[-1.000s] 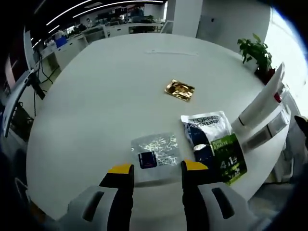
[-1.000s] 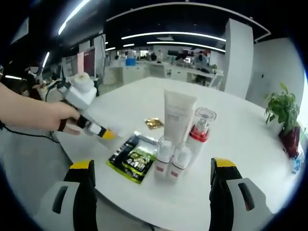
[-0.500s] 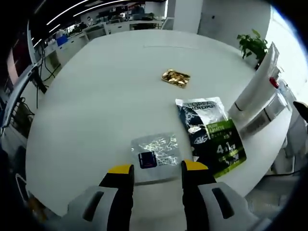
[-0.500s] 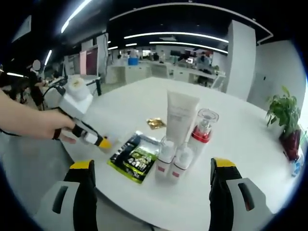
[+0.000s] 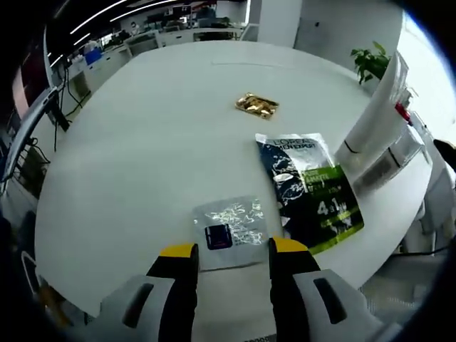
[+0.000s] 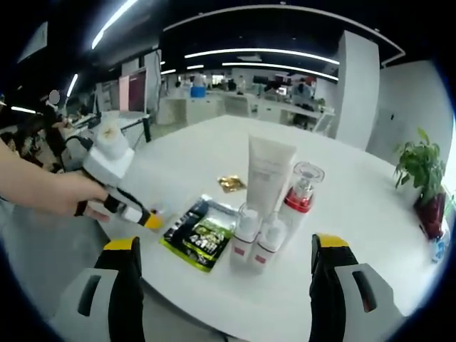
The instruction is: Arrange the skincare products in the storage area until every visible bottle or jar stands upright without overlapping.
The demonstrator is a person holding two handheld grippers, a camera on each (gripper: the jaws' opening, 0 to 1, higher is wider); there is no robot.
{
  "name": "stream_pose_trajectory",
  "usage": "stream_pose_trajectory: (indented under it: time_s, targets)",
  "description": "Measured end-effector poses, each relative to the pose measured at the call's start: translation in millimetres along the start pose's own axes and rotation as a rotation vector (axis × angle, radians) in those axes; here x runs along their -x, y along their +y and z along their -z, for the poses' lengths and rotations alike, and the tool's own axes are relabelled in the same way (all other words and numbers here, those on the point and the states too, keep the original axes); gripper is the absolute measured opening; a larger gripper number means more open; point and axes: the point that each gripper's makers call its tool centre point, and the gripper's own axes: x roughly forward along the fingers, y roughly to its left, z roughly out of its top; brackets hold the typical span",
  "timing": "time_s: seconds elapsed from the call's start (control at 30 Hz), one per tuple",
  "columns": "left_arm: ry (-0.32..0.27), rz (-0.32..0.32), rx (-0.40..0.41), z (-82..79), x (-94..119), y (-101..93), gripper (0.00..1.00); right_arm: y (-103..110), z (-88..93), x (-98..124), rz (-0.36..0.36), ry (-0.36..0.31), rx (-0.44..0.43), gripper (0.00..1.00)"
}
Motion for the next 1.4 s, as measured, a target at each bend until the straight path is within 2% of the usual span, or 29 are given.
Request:
stream_pose_trajectory:
  time_s: [1.03,1.4]
  targets:
    - [-0.012,0.007,-0.001,0.1,-3.5,2.4,0.39,0.9,1.3,0.5,-0.001,0.003,0.003,0.98]
    - [-0.009,0.035,-0.003,-2.7,4.0,1.6,0.47,0.6,1.6,0.8,0.001,0.006,0.005,0.98]
